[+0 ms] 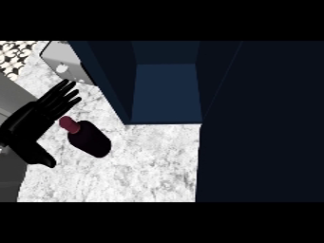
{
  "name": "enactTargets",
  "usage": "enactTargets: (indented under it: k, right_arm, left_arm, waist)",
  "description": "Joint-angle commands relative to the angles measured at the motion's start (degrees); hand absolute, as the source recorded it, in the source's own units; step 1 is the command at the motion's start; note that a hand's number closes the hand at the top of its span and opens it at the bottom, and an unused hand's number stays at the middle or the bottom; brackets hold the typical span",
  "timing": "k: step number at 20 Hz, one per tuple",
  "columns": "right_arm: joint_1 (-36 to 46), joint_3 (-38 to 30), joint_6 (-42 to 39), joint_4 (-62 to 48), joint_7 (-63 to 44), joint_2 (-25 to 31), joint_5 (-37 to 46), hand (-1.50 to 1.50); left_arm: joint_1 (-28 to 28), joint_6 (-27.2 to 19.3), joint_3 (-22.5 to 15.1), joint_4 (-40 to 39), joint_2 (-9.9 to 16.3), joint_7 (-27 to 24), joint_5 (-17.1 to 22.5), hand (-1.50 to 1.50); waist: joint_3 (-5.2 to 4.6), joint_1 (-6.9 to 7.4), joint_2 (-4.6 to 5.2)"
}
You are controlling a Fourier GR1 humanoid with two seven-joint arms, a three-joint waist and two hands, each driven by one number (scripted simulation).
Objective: Pick up the wine, place it into the cabinet and close the cabinet
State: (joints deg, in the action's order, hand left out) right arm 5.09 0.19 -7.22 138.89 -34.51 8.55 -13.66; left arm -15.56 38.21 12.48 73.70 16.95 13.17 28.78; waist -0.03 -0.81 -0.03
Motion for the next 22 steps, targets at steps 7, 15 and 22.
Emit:
enactTargets:
  k: [7,15,22]
  right_arm:
    - [0.77,0.63,3.24,8.80,-5.93,-0.78,-2.48,-1.50]
    - [-2.06,1.53,1.98,10.83,-3.67,-1.83,-1.95,-1.50]
    - [-1.17,2.46,2.39,9.82,-4.36,-1.98,-1.37,-1.50]
  left_arm:
    - [-2.39,3.94,-0.57,-10.97,-0.38,-9.20,-6.74,-1.50]
    - [-6.98,4.17,-1.34,-21.35,-1.79,-16.34,-12.58,-1.50]
    - [-4.60,5.02,-3.18,-25.34,-2.37,-26.45,-19.33,-1.50]
  waist:
    - [0.00,0.34,0.00]
    - [-0.03,-0.38,0.05]
    - [-0.03,-0.11,0.07]
